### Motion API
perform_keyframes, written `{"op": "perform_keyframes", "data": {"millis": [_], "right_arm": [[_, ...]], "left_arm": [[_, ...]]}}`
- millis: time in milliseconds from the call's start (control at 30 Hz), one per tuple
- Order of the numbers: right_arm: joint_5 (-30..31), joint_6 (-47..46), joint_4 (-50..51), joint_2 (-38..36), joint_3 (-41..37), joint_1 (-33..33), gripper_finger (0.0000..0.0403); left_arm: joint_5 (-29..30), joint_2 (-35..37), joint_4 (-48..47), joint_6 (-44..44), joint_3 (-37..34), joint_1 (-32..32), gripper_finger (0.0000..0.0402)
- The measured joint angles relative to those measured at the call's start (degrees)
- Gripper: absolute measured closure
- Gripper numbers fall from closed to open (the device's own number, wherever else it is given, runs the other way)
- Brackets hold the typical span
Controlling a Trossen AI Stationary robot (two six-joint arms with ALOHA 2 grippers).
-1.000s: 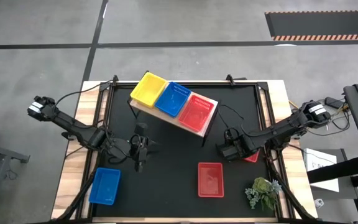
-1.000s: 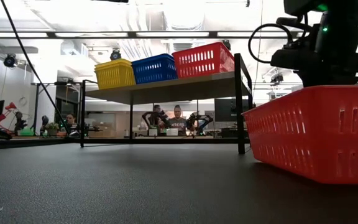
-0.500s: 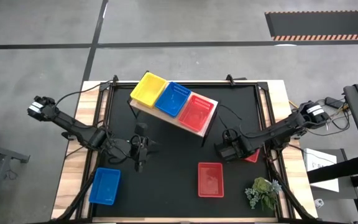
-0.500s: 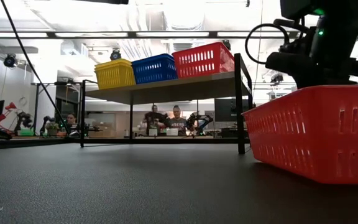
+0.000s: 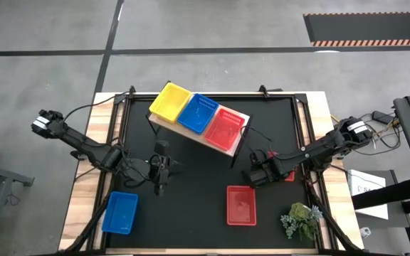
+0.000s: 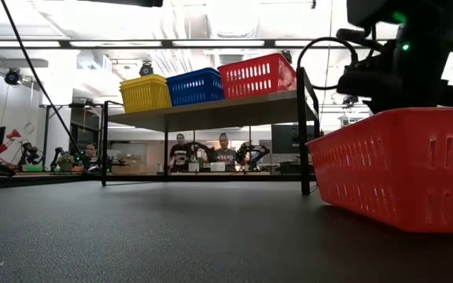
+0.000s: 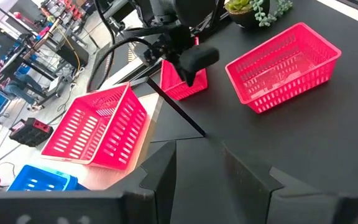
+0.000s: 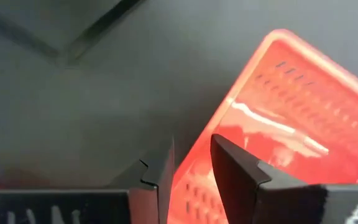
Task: Stack baskets on shelf by color
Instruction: Stack the top right red bin on top of the red bin on the shelf
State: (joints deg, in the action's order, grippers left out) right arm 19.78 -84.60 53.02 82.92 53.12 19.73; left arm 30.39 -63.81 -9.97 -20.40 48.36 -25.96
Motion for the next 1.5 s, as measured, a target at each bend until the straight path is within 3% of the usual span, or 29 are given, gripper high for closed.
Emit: {"op": "perform_keyframes", "data": {"millis": [300, 500, 733, 867, 1100, 1300, 1500], "right_arm": [[-7.7, 6.9, -1.0, -2.3, 0.0, 0.0, 0.0277], [-7.6, 3.4, -1.0, -3.6, 0.0, -0.3, 0.0244], [-6.4, 2.1, -1.5, 0.3, 0.0, -0.3, 0.0231], [-6.7, 2.8, -1.6, 1.5, 0.0, -0.3, 0.0262], [-7.7, 5.9, -2.0, 0.4, 0.0, 0.2, 0.0383], [-9.7, 9.2, 2.0, -2.4, 1.9, 0.1, 0.0392], [-9.2, 12.5, 18.9, -2.3, 13.6, 0.1, 0.0393]], "left_arm": [[0.1, 0.0, 0.1, 0.0, 0.0, 0.0, 0.0292], [0.1, 0.0, 0.1, 0.2, 0.0, 0.0, 0.0292], [0.1, 0.0, 0.1, 0.1, 0.0, 0.0, 0.0292], [0.2, 0.0, 0.1, -1.3, 0.0, 0.0, 0.0292], [0.8, 2.9, 0.1, -12.0, 0.3, 0.0, 0.0292], [2.7, 9.2, 0.4, -13.1, -0.5, 0.0, 0.0292], [2.6, 13.3, 7.6, -13.2, -6.3, 0.0, 0.0292]]}}
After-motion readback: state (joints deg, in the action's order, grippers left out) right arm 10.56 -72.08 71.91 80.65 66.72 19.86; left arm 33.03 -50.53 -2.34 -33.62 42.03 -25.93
